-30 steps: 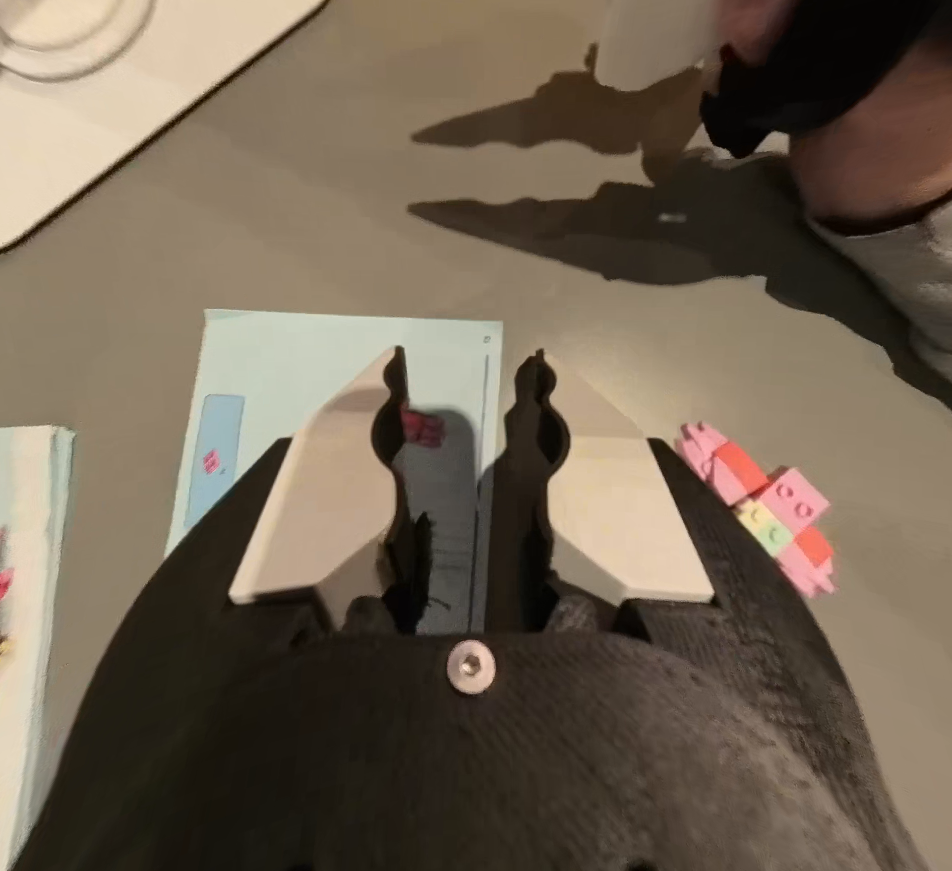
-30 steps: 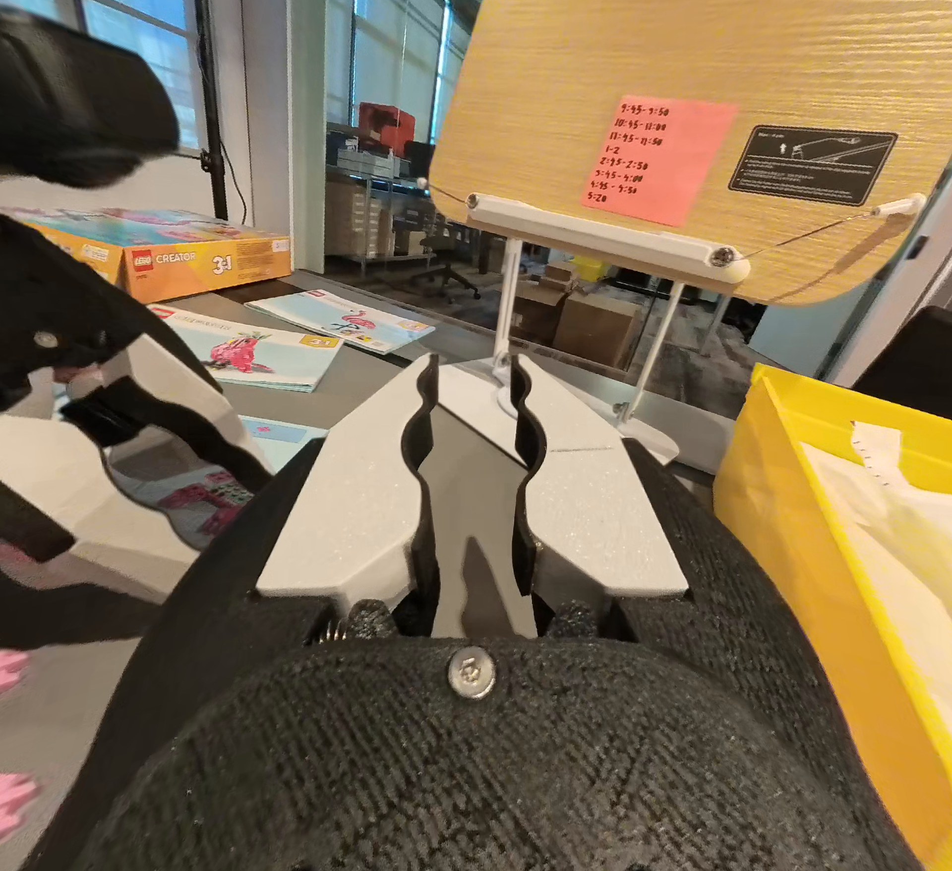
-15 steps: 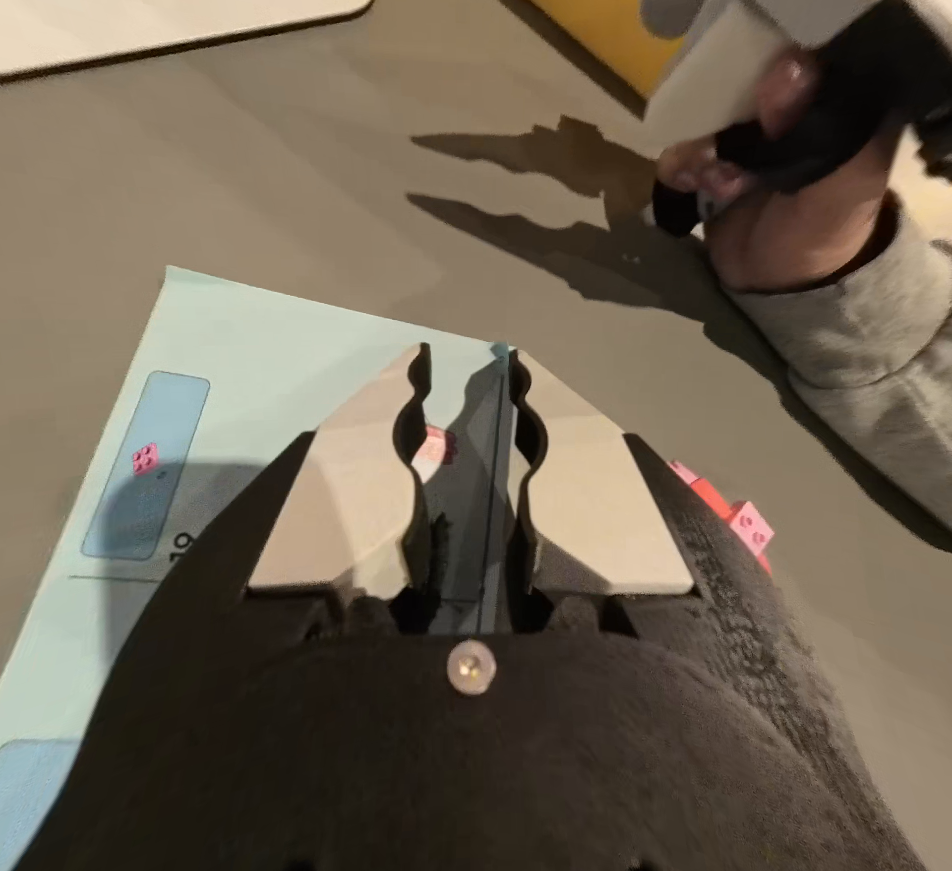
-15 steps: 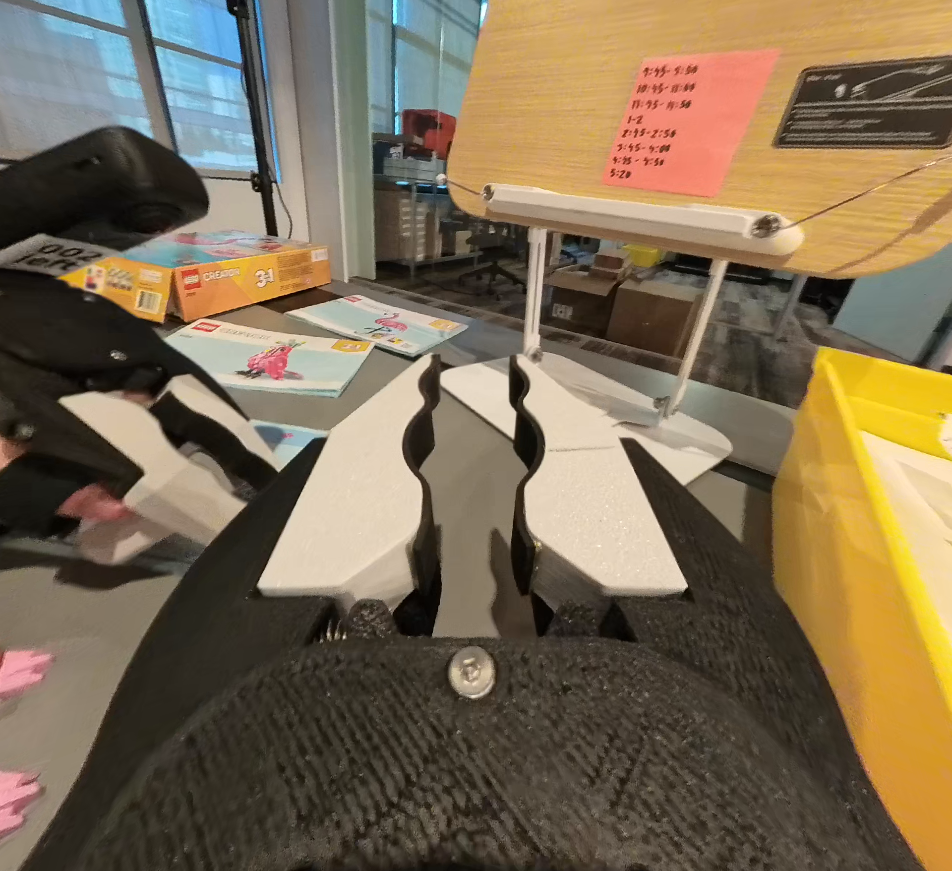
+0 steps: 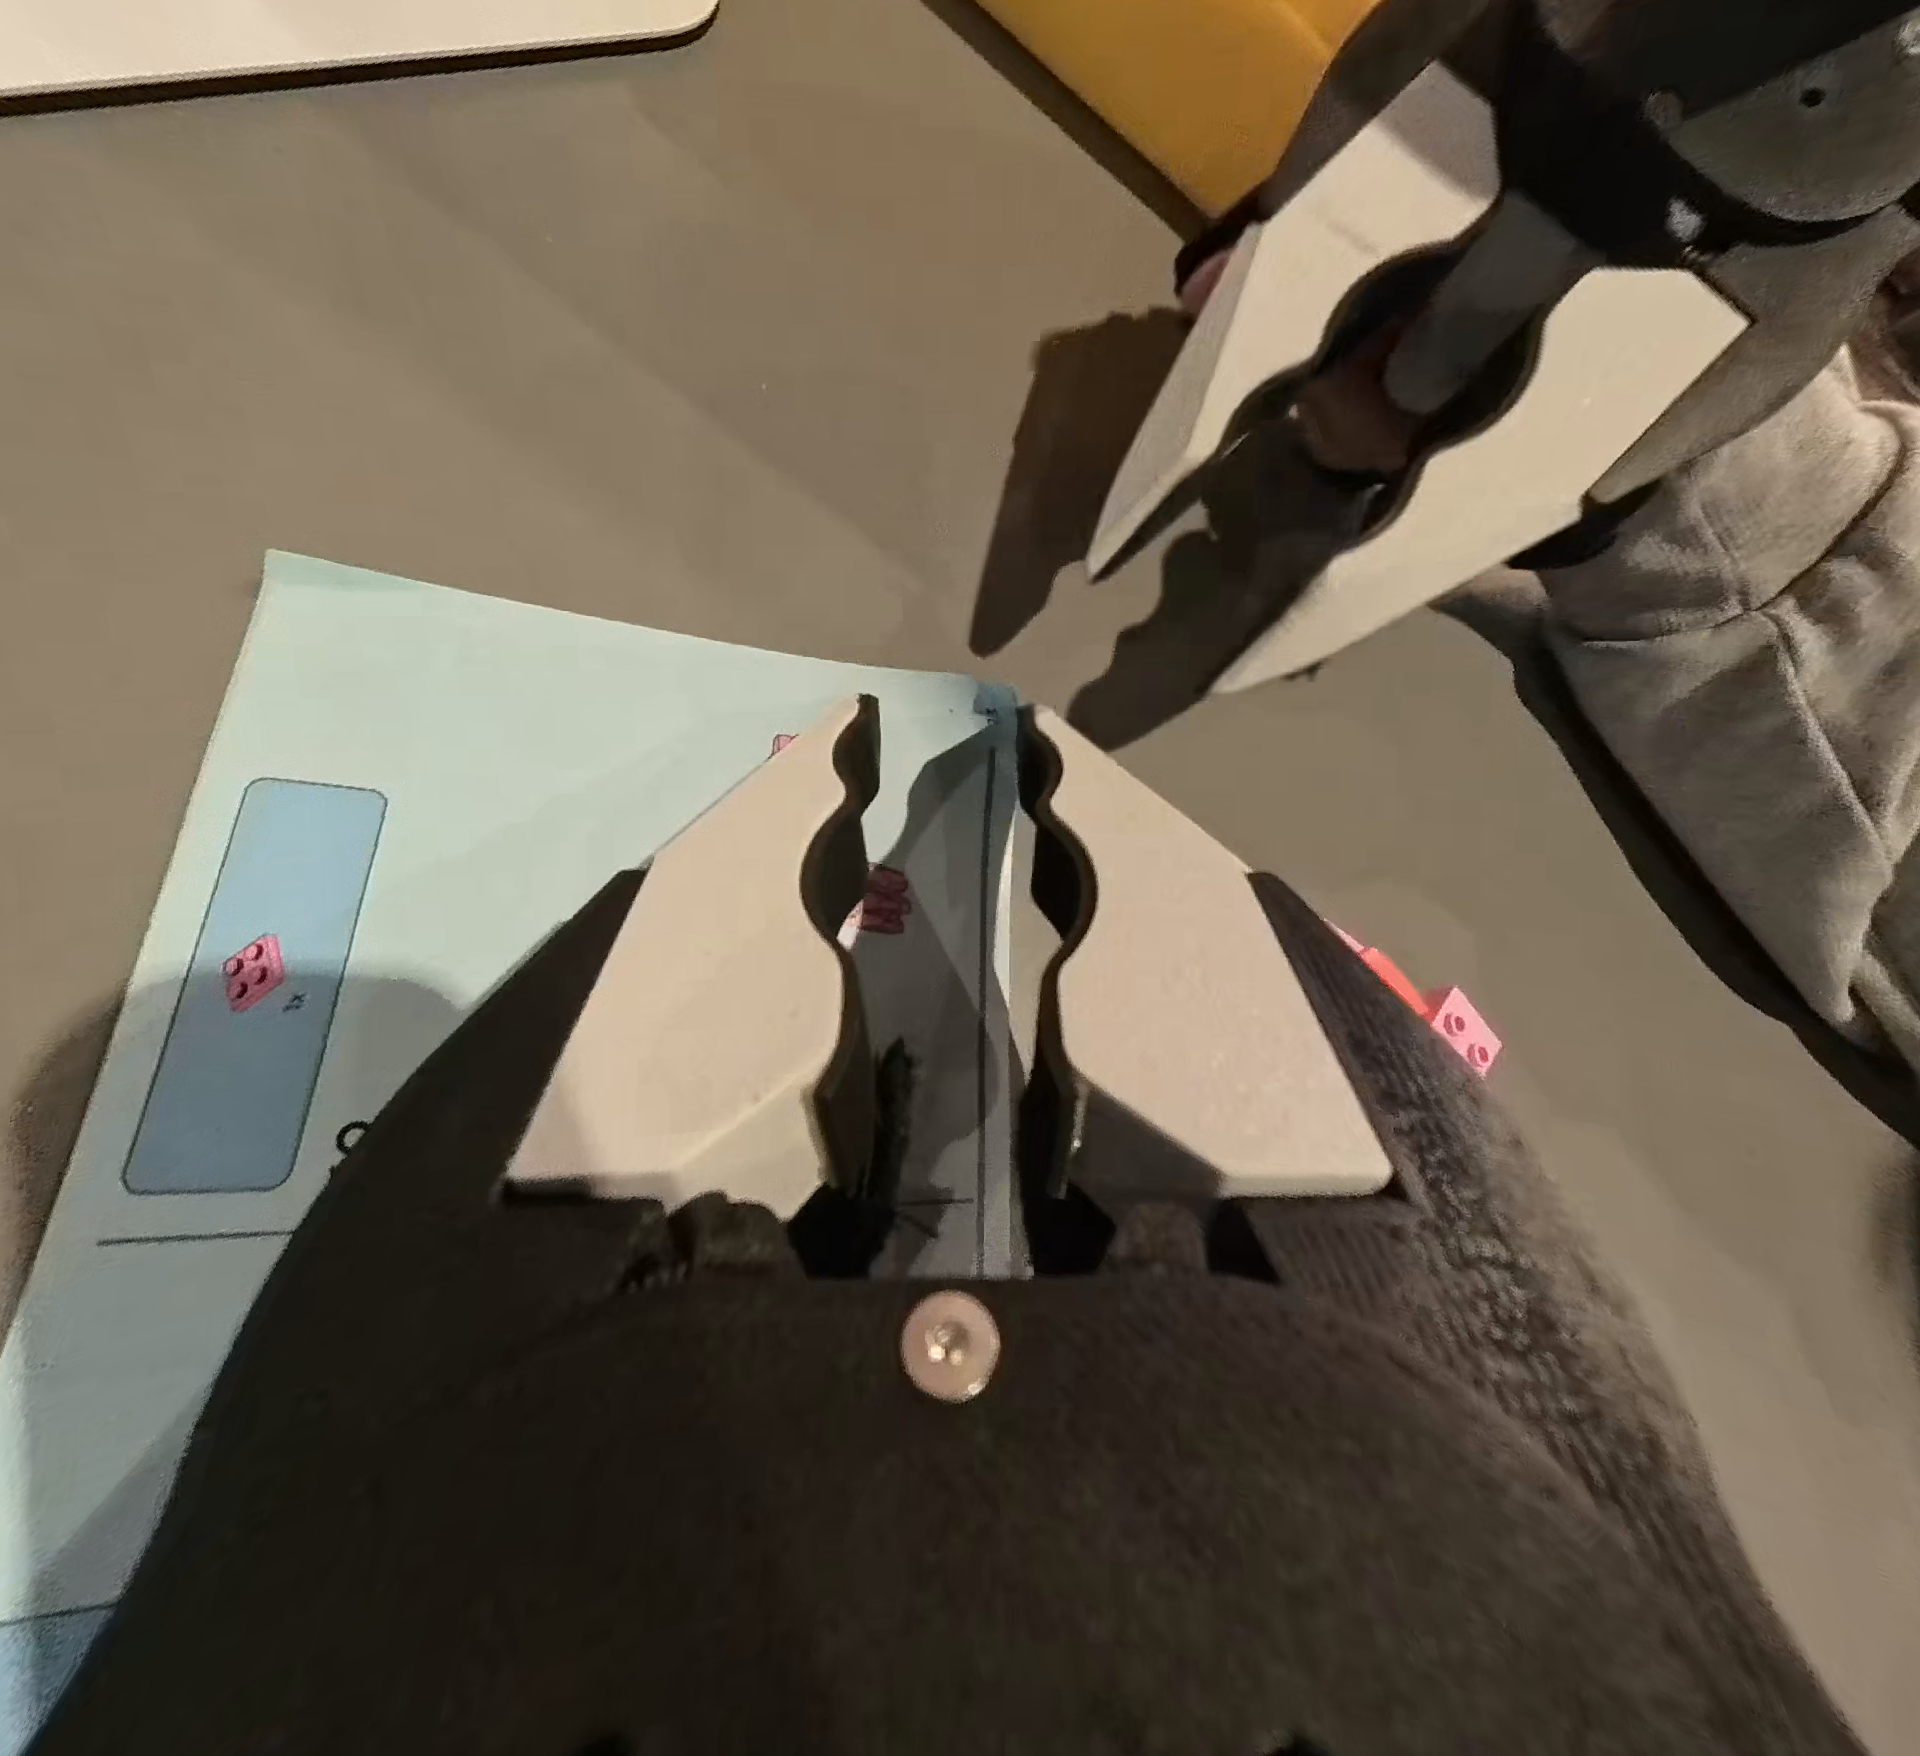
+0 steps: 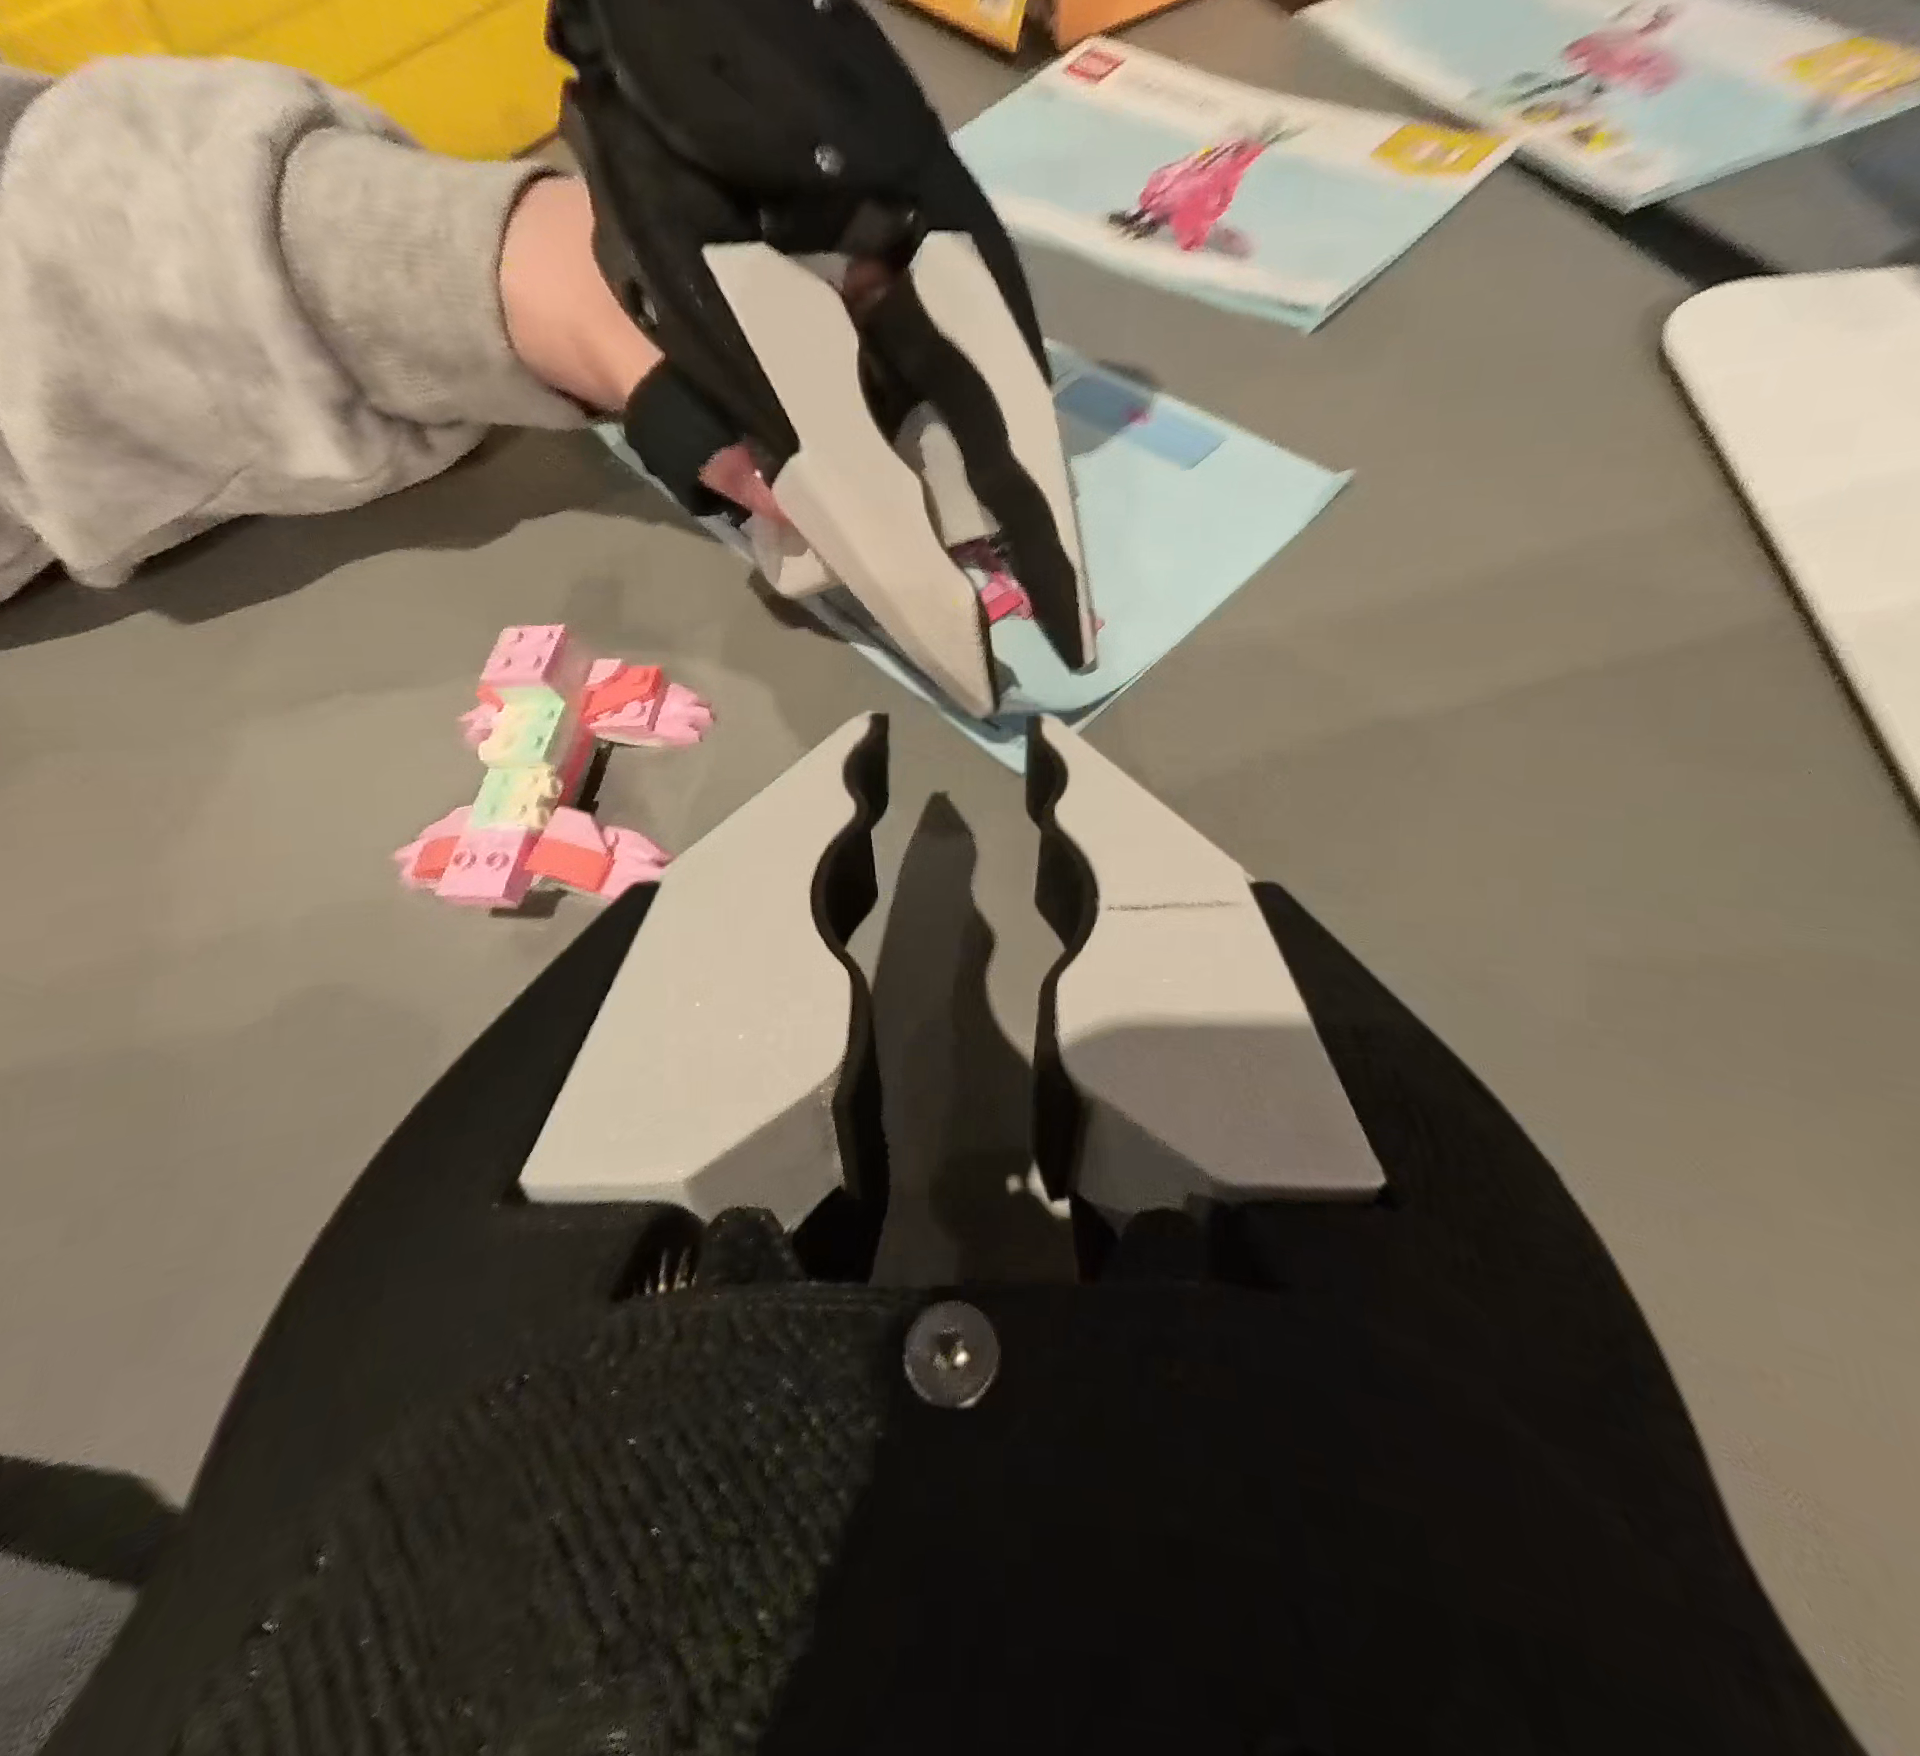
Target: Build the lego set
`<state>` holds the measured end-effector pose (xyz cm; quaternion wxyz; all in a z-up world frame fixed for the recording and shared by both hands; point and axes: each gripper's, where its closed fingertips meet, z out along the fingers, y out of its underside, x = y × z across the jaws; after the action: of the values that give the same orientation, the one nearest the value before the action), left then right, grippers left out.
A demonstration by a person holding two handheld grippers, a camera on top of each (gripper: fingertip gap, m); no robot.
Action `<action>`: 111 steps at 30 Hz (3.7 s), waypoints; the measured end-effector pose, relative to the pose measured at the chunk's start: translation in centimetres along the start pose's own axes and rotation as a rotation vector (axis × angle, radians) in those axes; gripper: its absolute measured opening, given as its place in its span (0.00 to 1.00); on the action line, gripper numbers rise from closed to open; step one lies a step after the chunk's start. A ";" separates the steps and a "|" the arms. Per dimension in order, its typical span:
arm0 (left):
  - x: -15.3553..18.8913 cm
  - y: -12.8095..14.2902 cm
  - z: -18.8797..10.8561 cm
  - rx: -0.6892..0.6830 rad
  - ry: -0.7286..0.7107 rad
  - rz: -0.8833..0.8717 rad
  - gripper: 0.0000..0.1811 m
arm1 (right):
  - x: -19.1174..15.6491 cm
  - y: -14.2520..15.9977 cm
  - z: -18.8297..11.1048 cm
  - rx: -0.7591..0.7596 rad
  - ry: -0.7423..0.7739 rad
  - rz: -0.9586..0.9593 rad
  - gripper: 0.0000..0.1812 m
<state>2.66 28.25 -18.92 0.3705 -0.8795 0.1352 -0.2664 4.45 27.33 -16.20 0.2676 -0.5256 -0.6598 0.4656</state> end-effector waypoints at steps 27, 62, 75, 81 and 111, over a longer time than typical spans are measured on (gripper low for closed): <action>-0.1 -0.3 -0.2 -0.055 -0.268 0.296 0.17 | 1.3 -0.6 -1.0 0.060 0.041 0.026 0.12; 0.4 -2.4 -2.9 0.101 -0.253 0.109 0.00 | 2.1 -0.2 3.5 -0.112 0.187 -0.115 0.03; 0.5 -2.2 -5.0 0.220 -0.106 -0.043 0.00 | 1.9 -1.7 5.8 -0.097 0.288 -0.253 0.00; 0.5 -2.0 -5.0 0.253 -0.039 -0.111 0.00 | 2.0 -1.7 5.9 -0.102 0.289 -0.252 0.00; -0.4 -1.9 -4.3 0.249 0.000 -0.167 0.08 | 1.8 -1.8 5.8 -0.094 0.265 -0.239 0.00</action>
<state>-0.02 27.25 -15.17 0.4534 -0.8349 0.0276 -0.3109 -1.77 27.06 -17.30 0.3808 -0.5123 -0.6973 0.3260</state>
